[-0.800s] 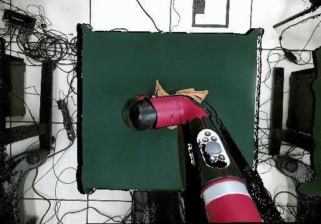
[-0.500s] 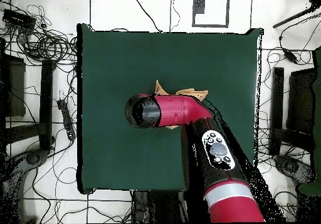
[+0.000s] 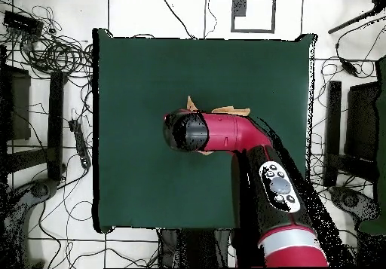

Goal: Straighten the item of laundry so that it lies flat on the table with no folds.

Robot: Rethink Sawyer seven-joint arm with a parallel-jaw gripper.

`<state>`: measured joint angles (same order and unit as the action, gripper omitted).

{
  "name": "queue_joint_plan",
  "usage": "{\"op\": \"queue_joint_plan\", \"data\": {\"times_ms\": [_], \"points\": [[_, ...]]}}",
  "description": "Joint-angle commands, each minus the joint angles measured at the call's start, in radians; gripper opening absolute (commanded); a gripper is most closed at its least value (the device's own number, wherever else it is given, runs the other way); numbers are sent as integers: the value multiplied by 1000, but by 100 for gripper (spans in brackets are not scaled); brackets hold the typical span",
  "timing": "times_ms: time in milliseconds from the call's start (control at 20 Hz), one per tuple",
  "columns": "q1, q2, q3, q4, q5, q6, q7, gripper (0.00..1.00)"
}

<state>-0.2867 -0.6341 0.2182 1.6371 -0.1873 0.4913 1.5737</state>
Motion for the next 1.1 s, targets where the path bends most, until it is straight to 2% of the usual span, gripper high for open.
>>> {"op": "queue_joint_plan", "data": {"times_ms": [50, 250, 850, 1100], "points": [[7, 53, -10, 5, 45, -12, 191, 100], [-41, 97, -23, -41, 18, 38, 121, 100], [-279, 177, 107, -64, -77, 13, -120, 100], [-281, 183, 97, -92, -109, 80, -116, 100]]}}
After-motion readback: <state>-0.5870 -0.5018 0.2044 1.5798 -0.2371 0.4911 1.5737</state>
